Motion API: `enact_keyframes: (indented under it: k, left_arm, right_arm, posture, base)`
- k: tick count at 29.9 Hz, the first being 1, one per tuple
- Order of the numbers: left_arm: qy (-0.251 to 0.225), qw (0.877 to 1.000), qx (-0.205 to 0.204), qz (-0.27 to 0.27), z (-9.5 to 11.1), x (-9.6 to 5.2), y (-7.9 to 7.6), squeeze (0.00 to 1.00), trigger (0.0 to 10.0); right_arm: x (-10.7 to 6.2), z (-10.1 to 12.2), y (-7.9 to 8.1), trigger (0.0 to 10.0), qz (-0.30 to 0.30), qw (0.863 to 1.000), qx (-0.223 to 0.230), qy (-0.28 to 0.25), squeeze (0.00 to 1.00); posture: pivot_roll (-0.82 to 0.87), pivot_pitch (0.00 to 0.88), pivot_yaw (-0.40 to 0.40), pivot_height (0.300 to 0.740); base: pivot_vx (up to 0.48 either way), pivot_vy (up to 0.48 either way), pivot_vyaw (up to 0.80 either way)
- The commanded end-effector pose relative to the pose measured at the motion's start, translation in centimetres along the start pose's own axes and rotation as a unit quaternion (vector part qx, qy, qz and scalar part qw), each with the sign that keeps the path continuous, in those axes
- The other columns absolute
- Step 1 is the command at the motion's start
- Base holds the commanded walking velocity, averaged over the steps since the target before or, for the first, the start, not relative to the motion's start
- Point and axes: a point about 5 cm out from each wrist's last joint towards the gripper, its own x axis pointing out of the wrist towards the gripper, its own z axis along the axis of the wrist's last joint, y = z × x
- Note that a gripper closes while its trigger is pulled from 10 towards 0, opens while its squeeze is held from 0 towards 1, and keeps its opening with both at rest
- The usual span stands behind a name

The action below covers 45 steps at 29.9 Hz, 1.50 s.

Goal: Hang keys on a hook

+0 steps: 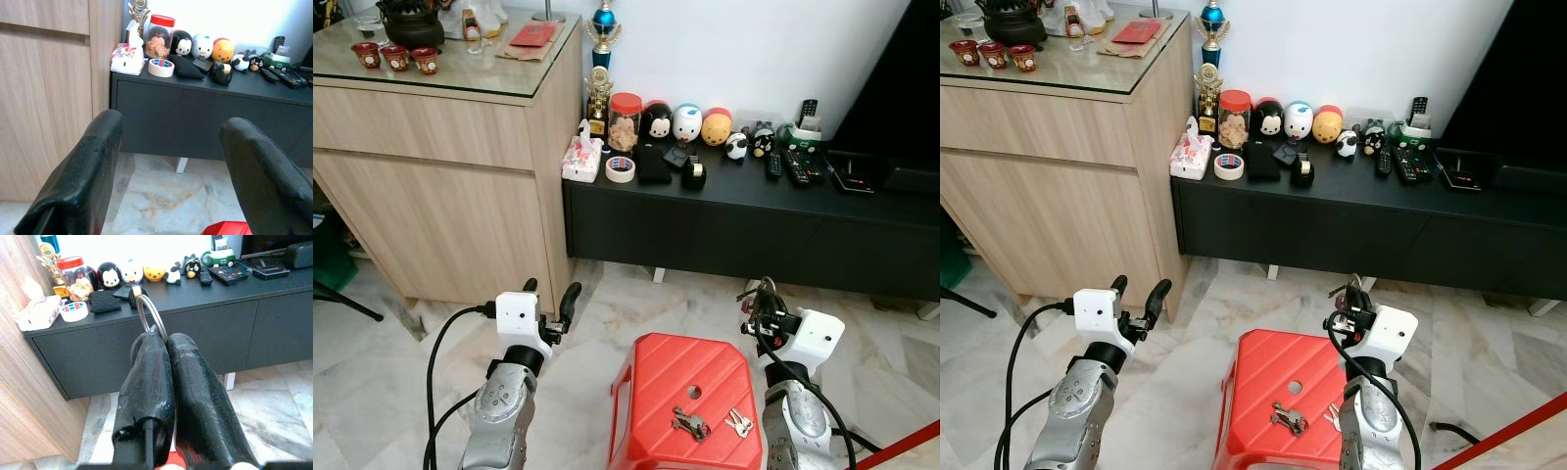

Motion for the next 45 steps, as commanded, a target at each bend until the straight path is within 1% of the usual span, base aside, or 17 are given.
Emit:
enact_keyframes:
  k: [1, 8, 13, 18, 27, 45]
  left_arm:
    - [0.008, 1.000, -0.002, -0.005, -0.38, -0.07, -0.30, 0.00, 10.0]
    - [0.005, 1.000, -0.002, -0.004, -0.14, 0.24, -0.26, 0.00, 10.0]
    - [0.004, 1.000, -0.005, 0.001, -0.07, 0.28, -0.32, 0.00, 10.0]
    - [0.002, 1.000, -0.005, 0.002, 0.04, 0.33, -0.32, 0.00, 10.0]
    - [0.002, 1.000, -0.004, 0.002, 0.09, 0.32, -0.27, 0.00, 10.0]
    - [0.002, 1.000, -0.001, 0.002, 0.11, 0.30, -0.27, 0.00, 10.0]
  right_arm:
    - [-0.01, 0.21, -0.18, 10.0, 0.003, 1.000, -0.006, -0.004, 0.00]
    - [0.14, 0.25, -0.21, 10.0, -0.006, 1.000, 0.003, -0.003, 0.00]
    - [0.13, 0.34, 0.56, 10.0, 0.014, 1.000, 0.002, -0.003, 0.00]
    - [0.18, 0.22, 0.25, 10.0, 0.000, 1.000, 0.005, 0.000, 0.00]
    - [0.16, 0.28, 0.40, 10.0, 0.003, 1.000, 0.006, 0.000, 0.00]
    - [0.04, 0.15, 0.28, 10.0, -0.008, 1.000, 0.009, 0.001, 0.00]
  posture:
    - [0.04, 0.000, -0.107, 0.740]
    - [0.04, 0.000, -0.113, 0.740]
    - [0.04, 0.000, -0.118, 0.740]
    - [0.04, 0.000, -0.118, 0.740]
    - [0.04, 0.006, -0.116, 0.740]
    - [0.05, 0.005, -0.111, 0.740]
  base:
    - [0.000, 0.000, 0.00]
    - [-0.069, 0.000, 0.00]
    - [-0.307, 0.000, 0.00]
    - [-0.329, 0.000, 0.00]
    - [-0.323, 0.000, 0.00]
    - [-0.310, 0.000, 0.00]
